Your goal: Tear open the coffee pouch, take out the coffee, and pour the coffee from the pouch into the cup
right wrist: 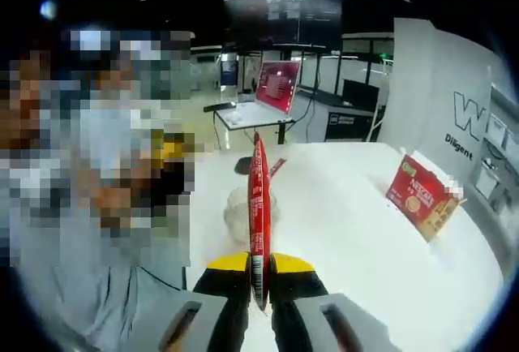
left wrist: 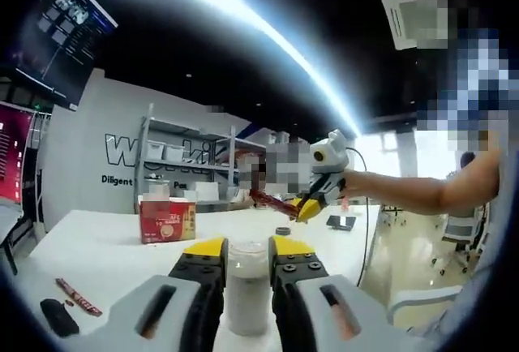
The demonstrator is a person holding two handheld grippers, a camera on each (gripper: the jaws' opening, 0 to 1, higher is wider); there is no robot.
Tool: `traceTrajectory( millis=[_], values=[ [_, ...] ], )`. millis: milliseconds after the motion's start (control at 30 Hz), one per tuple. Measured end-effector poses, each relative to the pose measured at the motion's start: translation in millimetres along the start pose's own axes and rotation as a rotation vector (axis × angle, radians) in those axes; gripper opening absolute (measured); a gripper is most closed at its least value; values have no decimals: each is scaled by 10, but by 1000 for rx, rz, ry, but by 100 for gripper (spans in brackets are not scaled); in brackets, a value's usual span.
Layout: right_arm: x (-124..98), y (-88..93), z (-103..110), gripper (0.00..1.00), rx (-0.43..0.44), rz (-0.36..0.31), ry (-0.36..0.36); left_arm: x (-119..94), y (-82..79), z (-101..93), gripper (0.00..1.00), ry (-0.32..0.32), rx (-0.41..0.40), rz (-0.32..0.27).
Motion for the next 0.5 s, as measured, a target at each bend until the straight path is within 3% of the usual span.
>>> traceTrajectory(
  millis=[367,500],
  values=[
    [-100,-19,18,9,13,48,17,-28,-26,43,22,-1,4,-14],
    [-62,-7,25,9,21,110,-22,57,-3,97,22,8,-1,-11]
  ],
)
Point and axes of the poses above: the point that each gripper's makers call its tool centre point, and the gripper's own axes: x roughly forward along the fingers, z roughly to its left, y roughly out of its underside, the point moved 8 cm from there along -x, roughly backward along the fingers, and after that the axes turned 4 degrees about x, right-handed, at the moved point
